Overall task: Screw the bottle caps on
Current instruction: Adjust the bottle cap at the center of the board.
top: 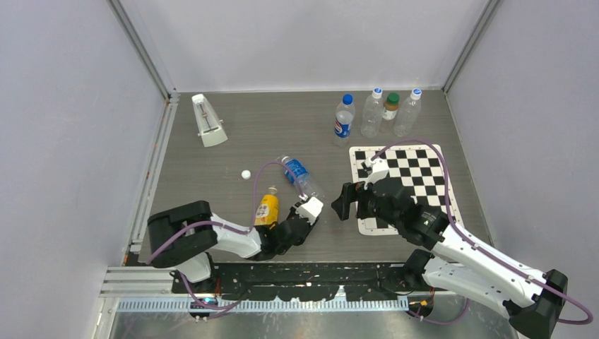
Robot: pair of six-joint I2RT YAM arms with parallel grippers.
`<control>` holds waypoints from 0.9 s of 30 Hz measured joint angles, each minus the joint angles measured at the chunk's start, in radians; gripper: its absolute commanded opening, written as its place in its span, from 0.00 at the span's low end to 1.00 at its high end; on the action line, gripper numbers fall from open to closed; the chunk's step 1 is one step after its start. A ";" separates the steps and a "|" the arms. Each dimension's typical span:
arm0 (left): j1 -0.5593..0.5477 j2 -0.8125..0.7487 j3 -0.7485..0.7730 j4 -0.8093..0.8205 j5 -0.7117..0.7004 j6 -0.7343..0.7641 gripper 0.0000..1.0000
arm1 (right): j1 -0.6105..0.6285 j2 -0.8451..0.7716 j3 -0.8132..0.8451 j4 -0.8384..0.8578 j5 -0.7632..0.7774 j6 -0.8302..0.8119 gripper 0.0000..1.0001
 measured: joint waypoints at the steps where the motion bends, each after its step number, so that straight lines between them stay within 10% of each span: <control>1: -0.003 0.025 -0.002 0.040 -0.017 0.010 0.04 | 0.000 0.006 0.010 -0.019 0.005 0.000 0.98; 4: -0.019 0.085 -0.003 0.141 -0.063 0.038 0.10 | 0.000 0.016 0.035 -0.061 0.017 0.001 0.98; 15: -0.062 0.095 -0.022 0.219 -0.114 0.051 0.82 | 0.000 0.111 0.113 -0.189 0.040 0.029 1.00; 27: -0.060 -0.109 0.431 -0.715 -0.114 -0.143 1.00 | -0.019 0.200 0.236 -0.353 0.031 0.071 1.00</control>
